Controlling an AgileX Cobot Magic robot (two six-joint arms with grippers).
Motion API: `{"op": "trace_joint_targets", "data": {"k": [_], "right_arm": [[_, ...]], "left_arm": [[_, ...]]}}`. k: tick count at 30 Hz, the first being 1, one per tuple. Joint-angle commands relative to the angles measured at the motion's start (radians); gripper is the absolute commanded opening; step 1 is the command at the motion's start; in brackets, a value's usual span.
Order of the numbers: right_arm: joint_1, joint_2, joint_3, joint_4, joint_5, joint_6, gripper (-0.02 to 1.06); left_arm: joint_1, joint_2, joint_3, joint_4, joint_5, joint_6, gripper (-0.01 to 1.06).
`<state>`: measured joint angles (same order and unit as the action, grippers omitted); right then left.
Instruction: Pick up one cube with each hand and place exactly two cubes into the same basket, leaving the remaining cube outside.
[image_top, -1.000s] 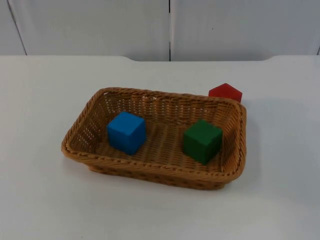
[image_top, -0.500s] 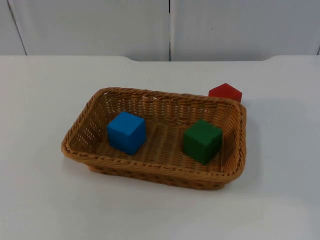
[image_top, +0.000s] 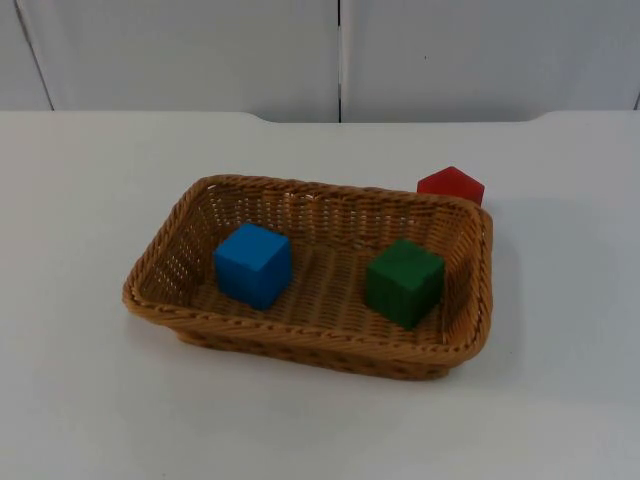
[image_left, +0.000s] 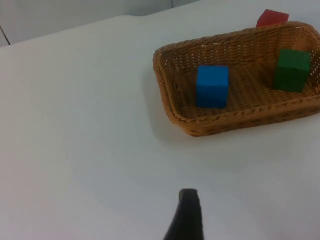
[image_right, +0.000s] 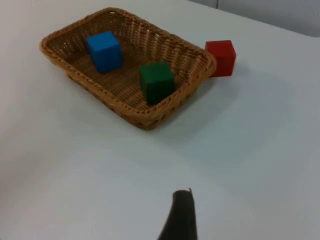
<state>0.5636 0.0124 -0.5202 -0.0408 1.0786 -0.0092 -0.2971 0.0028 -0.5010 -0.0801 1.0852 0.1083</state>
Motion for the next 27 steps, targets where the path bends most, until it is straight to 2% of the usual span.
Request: {"op": "trace_joint_targets", "data": {"k": [1,14,17,19,21,22,24,25,27], "right_arm": [[0.005,-0.012,0.005,-0.016,0.0,0.022,0.67],[0.005,-0.012,0.005,-0.017,0.0,0.018,0.67],[0.005,-0.012,0.005,-0.017,0.0,0.018,0.67],[0.005,-0.012,0.005,-0.017,0.0,0.016,0.67],[0.005,-0.012,0.005,-0.017,0.0,0.016,0.73],[0.005,-0.012,0.005,-0.017,0.0,0.016,0.77],[0.005,-0.012,0.005,-0.017,0.0,0.016,0.79],[0.005,-0.012,0.005,-0.017,0.0,0.016,0.87],[0.005,-0.012,0.005,-0.017,0.0,0.016,0.97]], "left_arm": [[-0.004,-0.003,0.004,-0.001,-0.009,-0.009,0.69],[-0.004,-0.003,0.004,-0.005,-0.009,-0.009,0.69],[-0.004,-0.003,0.004,-0.005,-0.009,-0.009,0.73],[-0.004,-0.003,0.004,-0.005,-0.009,-0.009,0.88],[-0.004,-0.003,0.004,-0.005,-0.009,-0.009,1.02],[-0.004,-0.003,0.004,-0.005,-0.009,-0.009,1.05],[-0.004,-0.003,0.004,-0.005,-0.009,-0.009,1.05],[-0.004,-0.003,0.004,-0.005,-0.009,-0.009,1.05],[-0.004,-0.003,0.004,-0.005,-0.009,-0.009,1.05]]}}
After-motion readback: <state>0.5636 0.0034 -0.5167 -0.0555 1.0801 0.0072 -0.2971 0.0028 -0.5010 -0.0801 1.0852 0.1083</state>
